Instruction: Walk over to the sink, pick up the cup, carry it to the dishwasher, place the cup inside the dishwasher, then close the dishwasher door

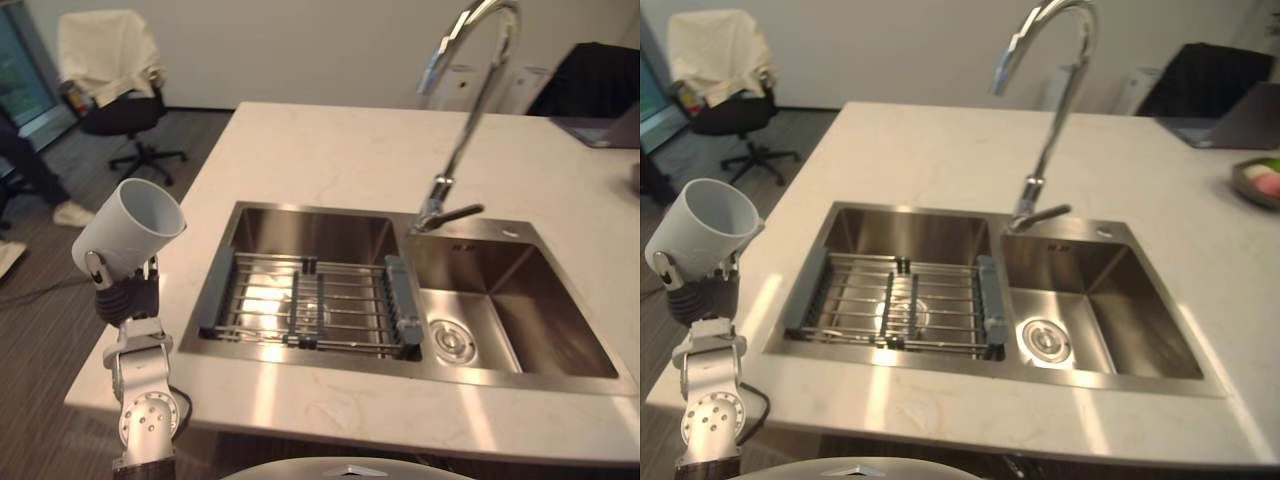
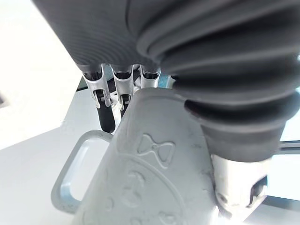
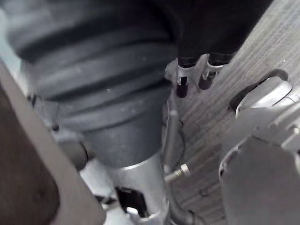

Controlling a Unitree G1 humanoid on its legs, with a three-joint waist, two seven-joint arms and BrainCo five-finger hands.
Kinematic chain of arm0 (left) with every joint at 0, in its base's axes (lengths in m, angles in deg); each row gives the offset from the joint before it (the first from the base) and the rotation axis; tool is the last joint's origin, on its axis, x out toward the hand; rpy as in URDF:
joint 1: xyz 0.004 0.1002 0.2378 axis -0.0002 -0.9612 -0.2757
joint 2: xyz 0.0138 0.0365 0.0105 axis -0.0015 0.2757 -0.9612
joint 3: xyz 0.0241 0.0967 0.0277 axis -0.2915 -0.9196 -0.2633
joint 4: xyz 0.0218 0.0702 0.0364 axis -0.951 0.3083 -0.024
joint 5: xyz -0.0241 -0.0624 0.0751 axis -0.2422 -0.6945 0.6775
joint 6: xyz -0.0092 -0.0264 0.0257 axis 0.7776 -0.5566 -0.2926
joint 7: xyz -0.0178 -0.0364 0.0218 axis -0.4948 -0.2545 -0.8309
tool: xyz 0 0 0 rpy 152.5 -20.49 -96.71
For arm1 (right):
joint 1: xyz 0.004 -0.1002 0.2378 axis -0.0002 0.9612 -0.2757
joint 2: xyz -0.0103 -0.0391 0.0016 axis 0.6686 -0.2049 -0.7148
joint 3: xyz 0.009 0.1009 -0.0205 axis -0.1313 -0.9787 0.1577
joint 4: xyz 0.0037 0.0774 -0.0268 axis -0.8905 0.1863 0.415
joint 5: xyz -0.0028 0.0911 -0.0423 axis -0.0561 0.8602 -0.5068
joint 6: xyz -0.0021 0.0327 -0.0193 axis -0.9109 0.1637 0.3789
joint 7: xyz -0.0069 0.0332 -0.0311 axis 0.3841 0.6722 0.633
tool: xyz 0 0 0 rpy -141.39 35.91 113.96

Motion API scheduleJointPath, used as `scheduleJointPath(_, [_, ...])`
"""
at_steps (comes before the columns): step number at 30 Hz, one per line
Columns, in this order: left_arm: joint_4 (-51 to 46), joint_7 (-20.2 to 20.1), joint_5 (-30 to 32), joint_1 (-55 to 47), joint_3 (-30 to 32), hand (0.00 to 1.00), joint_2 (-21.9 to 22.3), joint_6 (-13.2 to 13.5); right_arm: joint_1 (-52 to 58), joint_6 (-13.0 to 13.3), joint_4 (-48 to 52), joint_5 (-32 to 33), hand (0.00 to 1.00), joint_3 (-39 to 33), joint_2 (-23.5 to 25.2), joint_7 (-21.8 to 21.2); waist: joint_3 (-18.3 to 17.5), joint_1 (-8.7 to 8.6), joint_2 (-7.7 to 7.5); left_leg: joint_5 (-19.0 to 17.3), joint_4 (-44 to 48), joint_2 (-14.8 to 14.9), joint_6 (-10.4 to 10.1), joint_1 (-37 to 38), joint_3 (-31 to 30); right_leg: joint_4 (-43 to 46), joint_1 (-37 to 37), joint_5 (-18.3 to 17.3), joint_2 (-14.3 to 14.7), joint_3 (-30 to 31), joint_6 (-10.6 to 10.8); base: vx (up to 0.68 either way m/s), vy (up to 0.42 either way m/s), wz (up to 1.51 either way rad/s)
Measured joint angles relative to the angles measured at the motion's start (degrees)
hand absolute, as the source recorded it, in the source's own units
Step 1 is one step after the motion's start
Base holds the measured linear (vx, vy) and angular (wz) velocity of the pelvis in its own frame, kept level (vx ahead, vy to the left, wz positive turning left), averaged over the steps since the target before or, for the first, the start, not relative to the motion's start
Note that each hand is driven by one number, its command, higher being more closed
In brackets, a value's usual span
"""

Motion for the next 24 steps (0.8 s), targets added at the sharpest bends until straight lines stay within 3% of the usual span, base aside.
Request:
scheduleJointPath(1, [-0.56, -2.35, -0.03, -1.18, 0.23, 1.00, -0.21, 0.37, -2.96, 0.02, -0.58, -0.88, 0.00, -0.56, -1.51, 0.14, 1.32, 1.19, 0.58, 2.74, 1.39, 0.40, -2.33, -5.08, 3.86, 1.91, -1.87, -0.76, -0.74, -4.36, -1.10, -0.23, -0.128, 1.49])
scheduleJointPath(2, [-0.56, -3.03, -0.06, -1.17, 0.24, 1.00, -0.35, 0.38, -3.43, 0.02, -1.27, -1.02, 0.00, -1.20, -2.02, 0.24, 1.28, 1.34, -0.19, 4.28, -2.46, -0.01, -1.65, -4.97, 5.10, 1.64, -2.73, -0.46, -2.18, -5.98, -1.69, -0.23, -0.090, 1.60])
scheduleJointPath(3, [-0.85, -3.64, -0.09, -1.09, 0.17, 1.00, -0.25, 0.39, -3.79, 0.10, -2.78, -1.07, 0.00, -3.01, -2.18, 0.28, 1.37, 1.25, -0.81, 4.50, -6.12, 0.17, 0.78, -3.62, 8.13, 0.92, -3.14, 0.21, -3.45, -9.03, -2.77, -0.22, -0.060, 1.73])
scheduleJointPath(4, [-2.12, -5.68, -0.14, -0.32, 0.12, 1.00, -0.52, 0.78, -5.43, 0.79, -4.67, -0.92, 0.00, -6.81, -4.36, 0.99, 2.91, 1.30, 1.19, -2.60, 7.74, 4.94, 12.22, -4.93, 19.35, 0.82, -3.41, 0.66, -4.52, -15.17, -3.52, -0.22, -0.050, 1.89])
scheduleJointPath(5, [-2.05, -6.78, -0.14, 0.05, 0.11, 1.00, -0.49, 0.82, -5.10, 1.00, -4.48, -0.47, 0.00, -7.53, -5.62, 1.22, 3.06, 1.25, 1.97, -4.68, 13.60, 7.52, 13.20, -3.09, 23.76, 0.90, -3.41, 0.82, -5.32, -18.18, -4.06, -0.19, -0.066, 1.89])
scheduleJointPath(6, [-2.07, -7.42, -0.12, 0.41, 0.05, 1.00, -0.46, 0.70, -4.55, 1.61, -4.25, -0.26, 0.00, -7.89, -6.13, 1.18, 2.79, 0.98, 2.89, -4.95, 16.90, 9.42, 12.67, -1.61, 25.77, 1.23, -3.44, 0.76, -6.11, -20.51, -4.34, -0.20, -0.003, 2.33])
scheduleJointPath(7, [-2.40, -9.11, -0.08, 1.93, -0.32, 1.00, 0.59, -0.39, -2.97, 2.04, -3.48, 1.03, 0.00, -9.82, -7.45, 1.18, 1.44, -0.55, 5.24, 0.25, 23.46, 16.72, 11.90, 2.23, 29.54, 4.15, -4.56, -0.53, -9.12, -27.66, -5.73, -0.12, 0.021, 2.02])
scheduleJointPath(8, [-2.58, -9.27, -0.07, 2.15, -0.55, 1.00, 0.79, -0.58, -2.73, 2.00, -3.24, 1.03, 0.00, -10.05, -7.66, 1.14, 1.14, -0.72, 5.71, 3.14, 23.59, 18.05, 11.98, 3.05, 29.93, 4.99, -4.94, -0.81, -9.86, -28.84, -6.07, -0.15, 0.078, 2.72])
scheduleJointPath(9, [-2.69, -9.92, -0.07, 4.04, -1.74, 1.00, 1.00, -1.29, -1.27, 1.34, -1.98, 1.18, 0.00, -9.95, -8.33, 1.14, 0.37, -1.29, 6.62, 9.48, 19.41, 20.15, 9.75, 3.17, 32.08, 9.57, -6.43, -2.02, -13.49, -32.39, -4.07, -0.10, 0.077, 1.82])
scheduleJointPath(10, [-2.33, -9.85, -0.08, 4.90, -2.25, 1.00, 0.87, -1.50, -1.14, 1.14, -2.57, 0.96, 0.00, -10.07, -8.39, 1.03, 0.71, -1.44, 5.60, 9.07, 17.15, 18.02, 9.50, 2.87, 34.46, 10.24, -7.14, -2.48, -15.61, -33.09, -3.72, -0.18, 0.050, 2.44])
scheduleJointPath(11, [-1.99, -9.81, -0.15, 4.67, -2.39, 1.00, 1.17, -2.11, -0.34, 0.44, -3.24, 0.76, 0.00, -11.61, -6.92, 0.88, 0.28, -2.12, 4.33, 6.87, 8.14, 14.01, 10.08, 4.98, 36.46, 3.67, -7.93, 0.41, -14.71, -33.44, -4.24, -0.26, 0.006, 2.22])
scheduleJointPath(12, [-1.83, -9.83, -0.20, 5.76, -2.30, 1.00, 1.47, -2.91, -0.44, -0.69, -4.59, 0.82, 0.00, -12.36, -5.99, 1.72, -0.14, -2.22, 5.69, 6.02, 8.40, 16.07, 11.58, 6.93, 41.45, 1.91, -5.12, 2.03, -14.56, -38.43, -5.13, -0.24, 0.033, 2.04])
scheduleJointPath(13, [-1.80, -9.92, -0.31, 6.13, -2.58, 1.00, 1.69, -3.21, -0.51, -1.88, -4.77, 0.77, 0.00, -12.06, -5.90, 2.45, -0.21, -2.09, 5.81, 5.58, 5.36, 15.99, 9.81, 8.54, 43.82, 2.77, -4.21, 2.14, -14.99, -40.39, -5.20, -0.19, 0.096, 1.96])
scheduleJointPath(14, [-1.34, -9.94, -1.20, 6.89, -4.65, 1.00, 2.05, -4.17, -0.43, -2.77, -4.59, 1.04, 0.00, -11.86, -4.57, 2.64, -0.56, -2.33, 6.02, 4.11, -0.35, 13.87, 8.01, 10.87, 47.28, 6.25, -1.77, 2.08, -17.69, -44.85, -5.28, -0.19, 0.200, 1.87])
scheduleJointPath(15, [-0.79, -9.89, -1.40, 6.80, -7.35, 1.00, 2.44, -5.26, 0.90, -3.99, -4.77, 1.02, 0.00, -11.27, -3.66, 2.63, -0.80, -2.69, 4.47, 4.25, -4.36, 11.27, 7.97, 12.49, 48.50, 14.63, -0.32, 2.16, -23.61, -48.23, -7.50, -0.19, 0.198, 1.82])
scheduleJointPath(16, [-0.92, -9.92, -1.40, 6.57, -8.60, 1.00, 2.65, -5.58, 0.99, -4.53, -4.97, 1.31, 0.00, -11.39, -3.52, 2.59, -0.89, -2.82, 4.20, 4.13, -6.06, 9.99, 8.34, 13.34, 48.70, 19.68, -1.37, -0.60, -25.87, -49.46, -9.38, -0.26, 0.170, 1.13])
scheduleJointPath(17, [-1.08, -10.07, -1.41, 6.66, -8.91, 1.00, 2.45, -4.92, 0.08, -4.93, -4.81, 1.16, 0.00, -11.56, -3.02, 2.52, -1.05, -2.07, 4.54, 1.98, -10.34, 10.41, 7.66, 14.70, 49.83, 17.32, -4.13, -4.27, -22.12, -50.10, -2.58, -0.26, 0.057, 0.57])
scheduleJointPath(18, [-1.43, -9.85, -1.40, 8.12, -9.55, 1.00, -0.33, -4.82, -0.01, -5.32, -4.64, 0.67, 0.00, -9.64, -1.27, 2.59, -1.61, -2.06, 1.26, -0.57, -11.43, 9.28, 2.46, 14.39, 51.95, 7.42, -4.79, 0.95, -19.48, -52.65, -6.55, -0.26, 0.002, 0.56])
scheduleJointPath(19, [0.65, -9.78, -1.38, 9.09, -10.90, 1.00, -0.17, -4.88, -0.25, -5.46, -4.53, 0.18, 0.00, -8.58, -1.81, 2.66, -1.22, -2.44, 2.26, -1.95, -11.75, 9.91, -1.29, 14.71, 51.09, 8.75, -3.60, 1.35, -19.81, -54.77, -7.01, -0.18, 0.039, 0.63])
scheduleJointPath(20, [1.89, -9.41, -1.36, 8.68, -13.73, 1.00, 0.27, -5.33, 0.30, -6.64, -4.42, -0.76, 0.00, -6.98, -2.71, 3.14, -1.51, -2.36, 2.18, -1.76, -12.23, 9.46, -1.89, 14.70, 51.50, 6.88, -2.09, 2.64, -20.15, -59.06, -7.78, -0.14, 0.079, 0.70])
scheduleJointPath(22, [3.43, -9.40, -1.32, 8.33, -18.29, 1.00, 1.88, -6.76, 0.09, -7.65, -4.34, -1.59, 0.00, -4.91, -5.69, 3.16, -1.51, -2.45, 2.65, -3.11, -11.31, 9.19, -1.46, 13.44, 50.06, 5.95, 0.20, 5.81, -21.05, -61.57, -7.10, -0.23, 0.202, 0.71])
scheduleJointPath(24, [4.26, -9.53, -1.30, 8.28, -20.57, 1.00, 2.75, -7.10, 0.46, -7.42, -3.87, -1.60, 0.00, -4.48, -7.63, 2.38, -2.25, -2.08, 4.27, -3.50, -10.94, 9.01, 0.81, 12.01, 45.20, 4.93, 0.35, 12.79, -20.81, -53.59, -7.60, -0.26, 0.282, 1.11])
